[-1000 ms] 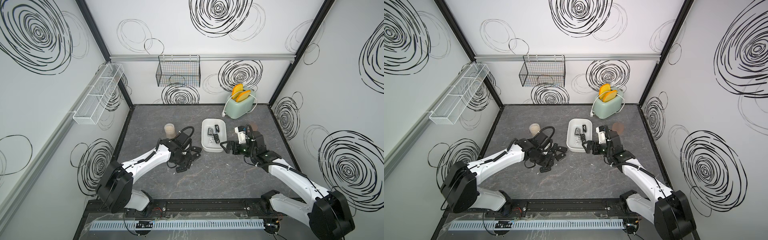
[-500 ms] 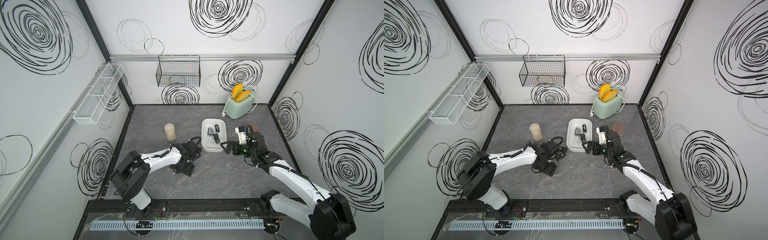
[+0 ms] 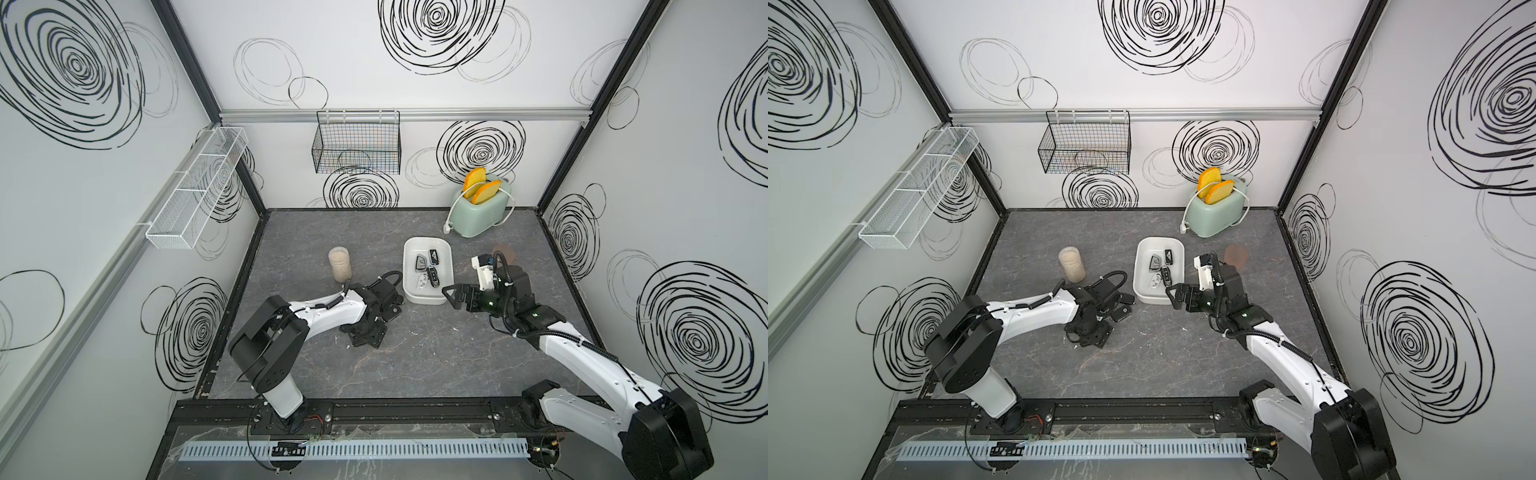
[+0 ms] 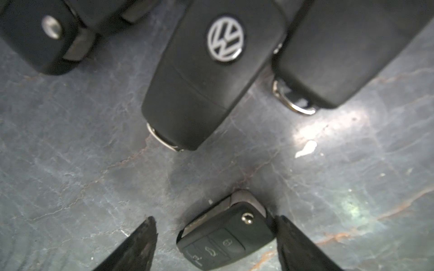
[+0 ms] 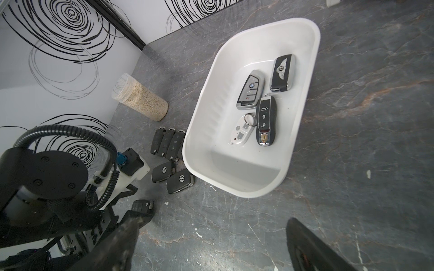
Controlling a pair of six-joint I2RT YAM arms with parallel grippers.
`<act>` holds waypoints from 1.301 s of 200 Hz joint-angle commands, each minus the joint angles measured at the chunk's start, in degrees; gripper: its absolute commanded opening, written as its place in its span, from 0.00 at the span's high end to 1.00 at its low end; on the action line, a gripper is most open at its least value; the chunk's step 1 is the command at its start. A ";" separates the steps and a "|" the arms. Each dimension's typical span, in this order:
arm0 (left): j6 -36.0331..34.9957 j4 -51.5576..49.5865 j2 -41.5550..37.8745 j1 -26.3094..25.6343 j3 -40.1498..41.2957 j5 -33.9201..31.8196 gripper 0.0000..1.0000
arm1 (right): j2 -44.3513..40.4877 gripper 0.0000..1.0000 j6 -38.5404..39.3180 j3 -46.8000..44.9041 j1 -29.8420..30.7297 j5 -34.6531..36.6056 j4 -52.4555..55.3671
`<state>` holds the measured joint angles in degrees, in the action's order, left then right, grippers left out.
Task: Place the car key into the storage box
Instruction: Pick up the car key from the center of the board.
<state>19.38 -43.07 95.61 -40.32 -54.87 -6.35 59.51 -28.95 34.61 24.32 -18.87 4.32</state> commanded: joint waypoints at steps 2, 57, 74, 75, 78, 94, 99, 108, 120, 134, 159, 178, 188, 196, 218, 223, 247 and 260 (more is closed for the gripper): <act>-0.88 1.00 1.49 1.01 -0.09 2.92 0.29 | -0.67 0.01 -0.41 -0.51 0.38 1.13 0.47; 0.33 2.24 1.70 1.20 1.77 9.85 0.41 | -1.76 0.01 -0.45 -1.02 0.38 2.26 0.92; 0.64 1.03 1.76 1.14 2.07 11.09 0.40 | -1.63 0.01 -0.49 -1.04 0.36 2.42 0.78; 0.61 0.91 1.76 1.17 2.10 11.13 0.40 | -1.65 0.01 -0.49 -0.99 0.37 2.43 0.78; 0.70 0.63 1.70 1.08 2.13 11.23 0.40 | -1.67 0.01 -0.49 -1.02 0.38 2.44 0.78; 1.25 -0.32 1.10 0.96 2.73 11.34 0.40 | -1.74 0.01 -0.49 -0.94 0.36 2.57 0.78; 1.39 -0.40 0.78 0.94 2.91 11.30 0.40 | -1.76 0.01 -0.52 -0.88 0.38 2.53 0.78; 1.75 -0.60 0.31 0.79 3.18 11.12 0.41 | -1.84 0.01 -0.58 -1.08 0.33 2.66 0.78; 2.01 -0.66 -0.11 0.68 3.37 10.91 0.45 | -1.93 0.01 -0.67 -1.18 0.38 2.70 0.72; 2.24 -0.54 -0.08 0.68 3.63 10.98 0.51 | -2.00 0.01 -0.67 -1.26 0.38 2.64 0.75; 2.58 0.63 0.45 0.55 4.20 11.86 0.63 | -2.11 0.01 -0.71 -1.43 0.38 2.75 0.70; 2.94 1.47 0.54 0.26 4.42 11.70 0.65 | -2.29 0.01 -0.67 -1.55 0.34 2.79 0.78; 3.04 1.74 0.46 0.24 4.42 11.71 0.68 | -2.42 0.01 -0.67 -1.56 0.35 2.81 0.78; 3.04 1.91 0.37 0.17 4.34 11.51 0.70 | -2.46 0.01 -0.67 -1.54 0.36 2.88 0.83; 3.10 1.58 -0.87 -0.11 3.41 10.83 0.73 | -2.46 0.01 -0.67 -1.68 0.38 2.96 0.72; 3.12 1.50 -1.35 -0.15 3.04 10.66 0.74 | -2.38 0.01 -0.67 -1.74 0.37 2.93 0.64; 3.61 1.15 -3.73 -0.11 1.07 9.63 0.77 | -2.08 0.01 -0.80 -1.76 0.38 2.70 0.27; 3.65 1.15 -4.29 0.17 0.32 9.29 0.80 | -1.95 0.01 -0.93 -1.83 0.38 2.64 0.05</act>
<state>21.93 -40.80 93.95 -40.10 -52.64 2.59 58.00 -29.02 33.34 24.32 -16.47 4.43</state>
